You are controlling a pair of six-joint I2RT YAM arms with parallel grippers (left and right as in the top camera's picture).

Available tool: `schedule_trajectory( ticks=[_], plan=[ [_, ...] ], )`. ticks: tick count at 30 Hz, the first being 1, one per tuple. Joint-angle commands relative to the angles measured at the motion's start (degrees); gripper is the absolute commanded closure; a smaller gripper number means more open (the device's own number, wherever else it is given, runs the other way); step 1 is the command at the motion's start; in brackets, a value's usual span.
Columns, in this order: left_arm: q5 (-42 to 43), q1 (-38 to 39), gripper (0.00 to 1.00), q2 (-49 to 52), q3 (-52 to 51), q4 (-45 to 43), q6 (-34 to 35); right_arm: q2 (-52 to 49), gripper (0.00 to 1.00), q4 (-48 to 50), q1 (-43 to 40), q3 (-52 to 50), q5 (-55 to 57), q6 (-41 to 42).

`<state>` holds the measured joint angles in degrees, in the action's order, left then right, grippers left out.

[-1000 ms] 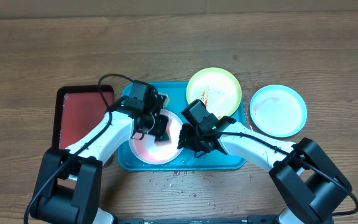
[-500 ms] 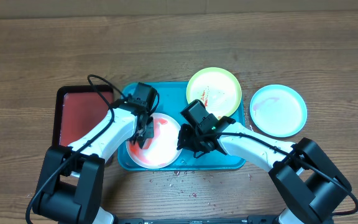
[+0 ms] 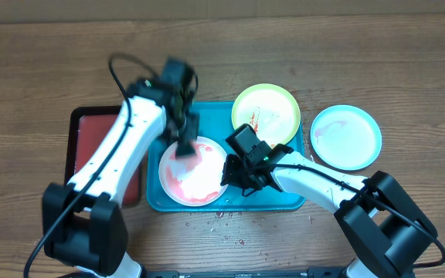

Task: Clean dirty plates on tray and stack at the side
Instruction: 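Scrub the white plate with the sponge while right gripper holds it, then lift the white plate with right gripper and stack it on blue plate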

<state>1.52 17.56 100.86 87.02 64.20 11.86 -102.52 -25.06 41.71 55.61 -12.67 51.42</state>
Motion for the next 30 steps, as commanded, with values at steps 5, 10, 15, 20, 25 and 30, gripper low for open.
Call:
schedule_trajectory(
  ticks=[5,10,15,20,25,30],
  plan=[
    [-2.1,-5.7,0.96,-0.7,12.7,2.9,-1.3,2.1,0.96,-4.0,-0.2,5.0,0.9,-6.8],
    [-2.1,-8.4,0.96,-0.5,11.5,3.7,-1.4,6.2,0.96,-21.2,0.7,15.3,18.7,-11.4],
    [-2.1,-8.5,0.96,-0.5,10.0,3.5,-1.4,9.6,0.96,-34.3,5.4,24.1,40.7,-11.4],
    [-2.1,-8.5,0.96,-0.4,7.1,2.8,-1.4,10.5,0.96,-40.1,13.1,27.1,60.0,-11.1],
    [-1.8,-8.5,0.96,-0.5,6.1,2.8,-1.3,10.5,0.96,-43.2,20.1,27.1,76.8,-11.0],
    [-1.7,-8.5,0.96,-0.5,6.1,2.6,-1.3,10.5,0.96,-43.8,26.8,27.1,93.0,-11.0]
  ],
)
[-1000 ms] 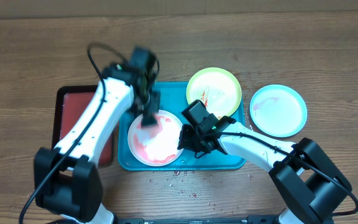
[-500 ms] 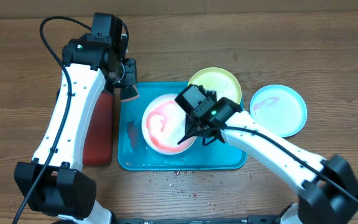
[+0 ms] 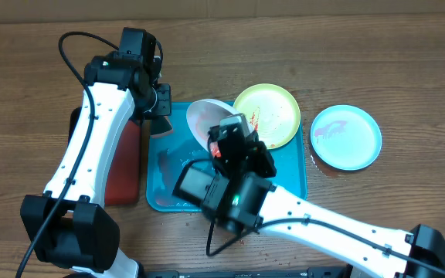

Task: Clean dirty plates on tray and stack at the side
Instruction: 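Lift the white plate with right gripper and stack it on blue plate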

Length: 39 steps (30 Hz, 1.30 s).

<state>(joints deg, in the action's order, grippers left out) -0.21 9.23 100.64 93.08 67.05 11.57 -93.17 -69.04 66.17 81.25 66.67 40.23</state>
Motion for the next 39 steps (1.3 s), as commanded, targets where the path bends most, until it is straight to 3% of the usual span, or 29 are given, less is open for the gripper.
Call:
schedule_trajectory(
  ticks=[1,15,16,21,27,28,32,33,35,39],
  plan=[
    [0.0,-0.2,0.96,-0.2,0.0,-0.3,-1.0,1.1,0.96,0.2,3.0,1.5,15.3,0.2],
    [0.3,-0.2,0.96,-0.2,0.0,-0.2,-1.0,1.1,0.96,0.4,4.3,1.5,17.2,0.6],
    [0.3,-0.2,0.96,-0.2,0.0,-0.2,-1.0,1.1,0.96,0.3,4.0,1.5,15.7,1.6],
    [0.3,-0.2,0.96,-0.2,0.0,-0.2,-0.9,1.1,0.96,0.7,-1.9,1.2,-12.5,11.6],
    [0.2,-0.2,0.96,-0.2,0.0,-0.2,-0.9,1.1,0.96,1.8,-21.3,1.2,-38.6,7.0],
    [0.3,-0.2,0.96,-0.2,0.0,0.1,-0.9,1.1,0.96,2.8,-29.2,1.2,-46.0,2.4],
    [0.3,-0.2,0.96,-0.2,0.0,0.2,-0.9,1.1,0.96,4.3,-46.9,1.2,-60.5,-5.8],
    [0.3,-0.2,0.96,-0.2,0.0,0.2,-0.8,0.9,0.96,4.2,-55.9,1.1,-65.9,-8.7],
    [0.6,-0.2,0.96,-0.2,0.0,0.2,-0.9,0.3,0.96,4.2,-66.3,-0.1,-71.0,-11.8],
    [1.4,-0.2,0.96,-0.2,0.0,0.0,-0.8,-0.5,0.96,4.6,-78.6,-5.2,-71.9,-13.8]
  ],
)
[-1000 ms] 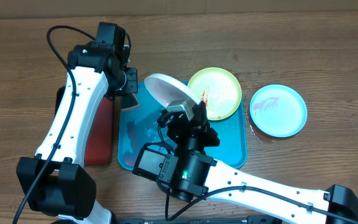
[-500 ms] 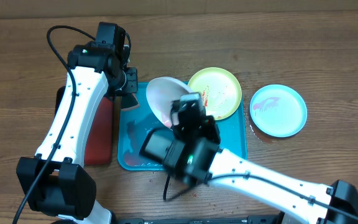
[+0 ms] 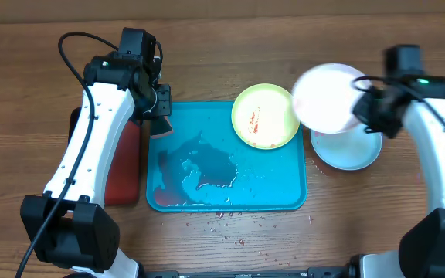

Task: Clean dirty plates on tray and stack at the side
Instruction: 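Lift the white plate with right gripper and stack it on blue plate, then drag the yellow-green plate toward tray center with right gripper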

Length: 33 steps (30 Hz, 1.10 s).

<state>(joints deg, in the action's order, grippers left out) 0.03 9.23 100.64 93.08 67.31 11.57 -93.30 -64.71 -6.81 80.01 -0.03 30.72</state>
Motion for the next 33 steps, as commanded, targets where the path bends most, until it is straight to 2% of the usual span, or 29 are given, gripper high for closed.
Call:
schedule_trajectory(
  ticks=[1,3,7,11,12,13,15,18,20,21,24,28,30,33],
  plan=[
    [1.3,-0.2,0.96,-0.2,0.0,-0.3,-0.8,-0.4,0.96,0.8,-7.3,-5.4,-5.0,-4.4],
    [1.5,-0.2,0.96,-0.2,0.0,-0.3,-0.9,-0.4,0.96,3.7,-11.0,-10.2,-5.0,-5.3],
    [1.5,-0.2,0.96,-0.2,0.0,-0.5,-0.9,-0.4,0.96,8.7,-12.1,-16.2,-5.2,-5.3],
    [1.5,-0.2,0.96,-0.2,0.0,-0.6,-0.8,-0.4,0.75,12.7,-12.1,-19.3,-5.2,-5.3],
    [1.5,-0.2,0.96,-0.2,0.0,-0.5,-0.8,-0.4,0.64,13.1,-12.1,-19.3,-5.2,-5.3],
    [1.5,-0.2,0.96,-0.2,0.0,-0.5,-0.8,-0.4,0.48,13.4,-12.1,-19.3,-5.3,-5.2],
    [1.5,-0.2,0.96,-0.2,0.0,-0.6,-0.8,-0.4,0.37,14.3,-12.1,-19.1,-9.7,-4.9],
    [1.5,-0.2,0.96,-0.2,0.0,-0.8,-0.8,-0.3,0.37,16.3,-11.2,-17.7,-25.1,-8.7],
    [1.5,-0.2,0.96,-0.2,0.0,-0.9,-0.6,-0.3,0.39,18.0,-8.0,-17.2,-28.1,-8.7],
    [1.5,-0.2,0.96,-0.2,0.0,-0.9,-0.4,-0.4,0.44,19.1,-4.3,-17.3,-27.5,-7.9],
    [1.5,-0.2,0.96,-0.2,0.0,-0.9,-0.4,-0.4,0.46,21.1,3.4,-17.4,-21.9,-2.4],
    [1.5,-0.2,0.96,-0.2,0.0,-0.2,-0.4,-0.4,0.6,23.1,17.4,-17.4,-3.0,12.4],
    [1.5,-0.2,0.96,-0.2,0.0,0.0,-0.4,-0.9,0.65,24.0,21.3,-17.4,1.4,15.3],
    [1.5,-0.2,0.96,-0.2,0.0,-0.1,-0.4,-2.7,0.68,26.9,24.1,-17.4,1.9,15.3]
  ],
)
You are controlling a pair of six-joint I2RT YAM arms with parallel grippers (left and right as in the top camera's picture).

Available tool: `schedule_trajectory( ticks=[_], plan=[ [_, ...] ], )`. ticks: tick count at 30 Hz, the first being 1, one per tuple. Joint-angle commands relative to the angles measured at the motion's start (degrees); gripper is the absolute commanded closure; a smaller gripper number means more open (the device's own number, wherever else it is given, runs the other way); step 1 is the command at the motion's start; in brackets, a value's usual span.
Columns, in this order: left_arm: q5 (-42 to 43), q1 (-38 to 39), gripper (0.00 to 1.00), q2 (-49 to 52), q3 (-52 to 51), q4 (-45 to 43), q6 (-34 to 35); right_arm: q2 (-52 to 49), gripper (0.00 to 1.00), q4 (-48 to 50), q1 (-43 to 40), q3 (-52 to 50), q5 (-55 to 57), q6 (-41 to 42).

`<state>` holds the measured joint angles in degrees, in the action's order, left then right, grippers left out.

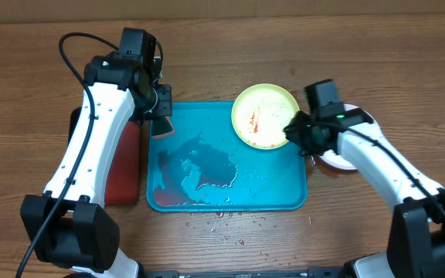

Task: Clean dirty plates on tray and stack at the side
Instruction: 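Drag the yellow-green plate toward tray center with right gripper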

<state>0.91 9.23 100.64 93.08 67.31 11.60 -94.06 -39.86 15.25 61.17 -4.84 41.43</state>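
Observation:
A yellow-green plate [263, 114] with red smears lies at the teal tray's [273, 189] far right corner. My right gripper [294, 131] sits at that plate's right rim; the overhead view does not show whether its jaws are open. The cleaned pale plate [337, 162] lies right of the tray, mostly hidden under my right arm, with the blue plate beneath it out of sight. My left gripper [159, 123] hovers at the tray's far left corner, shut on a dark sponge. The tray floor is wet with dark smears.
A red mat [123, 174] lies along the tray's left side, partly under my left arm. Red crumbs [222, 220] are scattered on the wooden table in front of the tray. A reddish stain [316, 165] marks the table beside the stack.
My right gripper held the pale plate tilted above the blue plate. Now that plate lies flat there, and the gripper has moved left to the yellow-green plate's rim. The left arm has not moved.
My left gripper was wiping the pink-stained plate on the tray while the right gripper stood at its edge. Then the left had drawn back to the tray corner and the right held the plate up. Later it was over the blue plate, where it now lies.

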Motion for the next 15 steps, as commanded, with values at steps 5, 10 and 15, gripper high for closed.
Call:
schedule_trajectory(
  ticks=[5,10,15],
  plan=[
    [0.6,-0.2,0.96,-0.2,0.0,0.1,-0.5,-8.9,0.71,3.3,3.4,1.4,6.3,4.2],
    [0.6,-0.2,0.95,-0.2,0.0,0.1,-0.4,-10.2,0.83,2.9,3.5,1.4,0.8,2.1],
    [0.6,-0.2,0.96,-0.2,0.0,0.1,-0.5,-10.2,0.9,-0.1,8.9,1.4,-7.4,-1.7]
  ],
)
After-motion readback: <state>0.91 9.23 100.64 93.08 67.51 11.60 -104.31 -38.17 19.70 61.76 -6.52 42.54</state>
